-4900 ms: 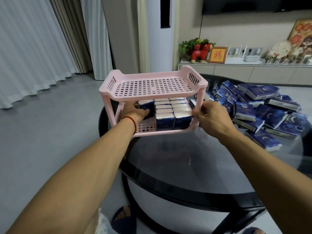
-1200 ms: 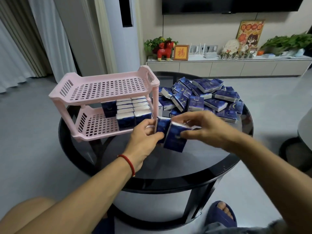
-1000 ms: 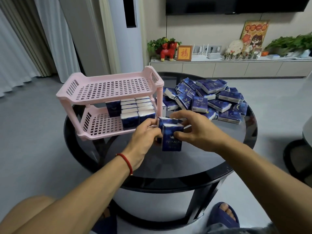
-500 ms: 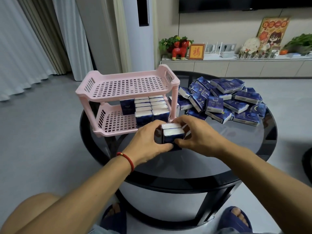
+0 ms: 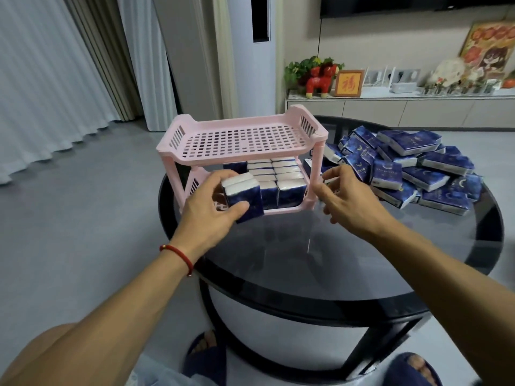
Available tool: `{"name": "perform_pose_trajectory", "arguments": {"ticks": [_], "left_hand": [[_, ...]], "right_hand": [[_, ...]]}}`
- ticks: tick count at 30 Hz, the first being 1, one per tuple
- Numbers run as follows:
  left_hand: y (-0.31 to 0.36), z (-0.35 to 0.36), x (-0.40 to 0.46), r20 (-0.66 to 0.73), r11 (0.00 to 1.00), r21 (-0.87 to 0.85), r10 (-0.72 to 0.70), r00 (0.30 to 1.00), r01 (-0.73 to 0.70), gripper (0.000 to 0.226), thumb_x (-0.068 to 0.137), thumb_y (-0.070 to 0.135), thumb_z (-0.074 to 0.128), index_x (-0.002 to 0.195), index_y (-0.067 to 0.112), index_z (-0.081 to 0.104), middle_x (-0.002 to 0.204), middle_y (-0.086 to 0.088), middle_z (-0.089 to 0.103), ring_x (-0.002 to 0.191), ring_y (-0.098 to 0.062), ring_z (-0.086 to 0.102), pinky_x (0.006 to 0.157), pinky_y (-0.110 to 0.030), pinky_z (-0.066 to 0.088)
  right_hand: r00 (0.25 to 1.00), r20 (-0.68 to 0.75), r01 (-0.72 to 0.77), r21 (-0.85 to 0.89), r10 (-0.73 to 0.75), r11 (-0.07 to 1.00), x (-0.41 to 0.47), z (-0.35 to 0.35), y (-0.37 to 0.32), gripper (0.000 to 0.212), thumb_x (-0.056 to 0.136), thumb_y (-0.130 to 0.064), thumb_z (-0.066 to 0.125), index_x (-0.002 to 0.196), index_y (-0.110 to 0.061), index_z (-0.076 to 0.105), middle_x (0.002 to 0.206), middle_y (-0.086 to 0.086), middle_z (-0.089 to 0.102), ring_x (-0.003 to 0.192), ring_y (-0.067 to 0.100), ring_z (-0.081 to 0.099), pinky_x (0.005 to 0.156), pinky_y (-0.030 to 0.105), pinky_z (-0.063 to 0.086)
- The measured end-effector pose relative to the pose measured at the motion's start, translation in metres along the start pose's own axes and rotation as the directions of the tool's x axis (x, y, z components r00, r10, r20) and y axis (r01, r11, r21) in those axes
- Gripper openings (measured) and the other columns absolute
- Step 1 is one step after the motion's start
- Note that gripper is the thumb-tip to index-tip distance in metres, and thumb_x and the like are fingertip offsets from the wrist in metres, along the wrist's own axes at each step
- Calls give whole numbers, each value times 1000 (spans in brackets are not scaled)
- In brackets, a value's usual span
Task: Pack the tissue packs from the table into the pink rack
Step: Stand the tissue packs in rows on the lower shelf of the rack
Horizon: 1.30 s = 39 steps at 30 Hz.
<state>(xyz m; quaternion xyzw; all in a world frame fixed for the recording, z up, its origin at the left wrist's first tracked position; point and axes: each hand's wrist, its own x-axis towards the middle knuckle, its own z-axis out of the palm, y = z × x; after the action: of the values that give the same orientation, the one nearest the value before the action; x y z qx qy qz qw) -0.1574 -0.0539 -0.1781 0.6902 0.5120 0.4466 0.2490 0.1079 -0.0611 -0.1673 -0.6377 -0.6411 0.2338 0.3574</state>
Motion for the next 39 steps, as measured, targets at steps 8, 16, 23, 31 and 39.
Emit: {"name": "perform_pose_trajectory", "arguments": {"ticks": [8, 16, 23, 31, 39], "left_hand": [[0, -18, 10, 89, 993, 90, -79, 993, 71, 46, 82, 16, 84, 119, 34, 63, 118, 11, 68, 111, -9, 65, 101, -40, 56], [3, -27, 14, 60, 981, 160, -121, 991, 110, 41, 86, 13, 79, 117, 30, 59, 121, 11, 64, 109, -13, 64, 88, -31, 57], [0, 1, 28, -70, 949, 277, -135, 988, 150, 47, 85, 11, 76, 126, 26, 58, 122, 7, 62, 113, -17, 58, 105, -33, 49], [-13, 11, 43, 50, 949, 16, -315, 948, 315, 54, 87, -6, 71, 132, 21, 59, 120, 3, 61, 112, -15, 61, 101, -32, 54], [-23, 13, 61, -1, 959, 88, -269, 963, 269, 53, 86, -3, 73, 128, 26, 58, 103, 17, 58, 110, -18, 62, 105, -42, 53]], "right_hand": [[995, 32, -98, 87, 95, 991, 21, 12, 0, 50, 91, -38, 74, 131, -23, 49, 111, -9, 60, 91, 11, 64, 88, 40, 56], [993, 32, -120, 132, 116, 984, 28, 16, 2, 49, 89, -33, 77, 129, -20, 53, 113, -4, 63, 102, 18, 65, 87, 37, 54], [996, 45, -85, 70, 82, 994, 27, 17, 0, 45, 90, -33, 75, 128, -17, 57, 112, -3, 64, 107, 22, 65, 97, 46, 54], [997, 50, -64, 43, 61, 997, 27, 17, 2, 38, 92, -35, 73, 123, -15, 63, 115, 2, 67, 106, 26, 65, 98, 51, 53], [995, 75, -69, 68, 64, 995, 29, 17, 6, 37, 94, -34, 71, 126, -16, 63, 115, 1, 67, 106, 25, 65, 97, 52, 54]]}}
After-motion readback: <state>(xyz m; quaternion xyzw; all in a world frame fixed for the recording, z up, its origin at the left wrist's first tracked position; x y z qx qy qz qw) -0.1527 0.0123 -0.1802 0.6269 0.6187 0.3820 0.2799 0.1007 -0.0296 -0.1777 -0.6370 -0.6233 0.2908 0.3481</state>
